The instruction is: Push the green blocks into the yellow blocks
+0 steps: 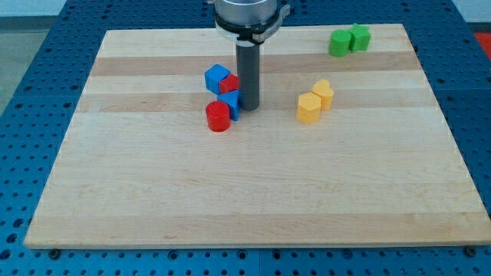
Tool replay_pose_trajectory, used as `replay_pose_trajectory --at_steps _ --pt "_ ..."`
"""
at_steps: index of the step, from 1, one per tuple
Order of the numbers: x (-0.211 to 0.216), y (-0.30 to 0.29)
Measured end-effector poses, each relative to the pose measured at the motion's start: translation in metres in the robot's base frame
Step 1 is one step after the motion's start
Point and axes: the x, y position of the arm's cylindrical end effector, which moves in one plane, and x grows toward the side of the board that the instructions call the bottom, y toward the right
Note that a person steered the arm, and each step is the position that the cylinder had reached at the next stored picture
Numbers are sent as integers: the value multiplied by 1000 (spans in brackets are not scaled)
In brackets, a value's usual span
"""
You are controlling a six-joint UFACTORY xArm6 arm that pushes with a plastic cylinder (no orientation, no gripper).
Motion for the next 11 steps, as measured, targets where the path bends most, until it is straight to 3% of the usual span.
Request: replay_pose_trajectory --at_steps 1,2,3,5,7,9,11 --pt "-3 2" --pt "-34 49" --pt "-34 117" --pt "-89 238" --pt "-176 291" --pt "-172 188" --pt "-163 142"
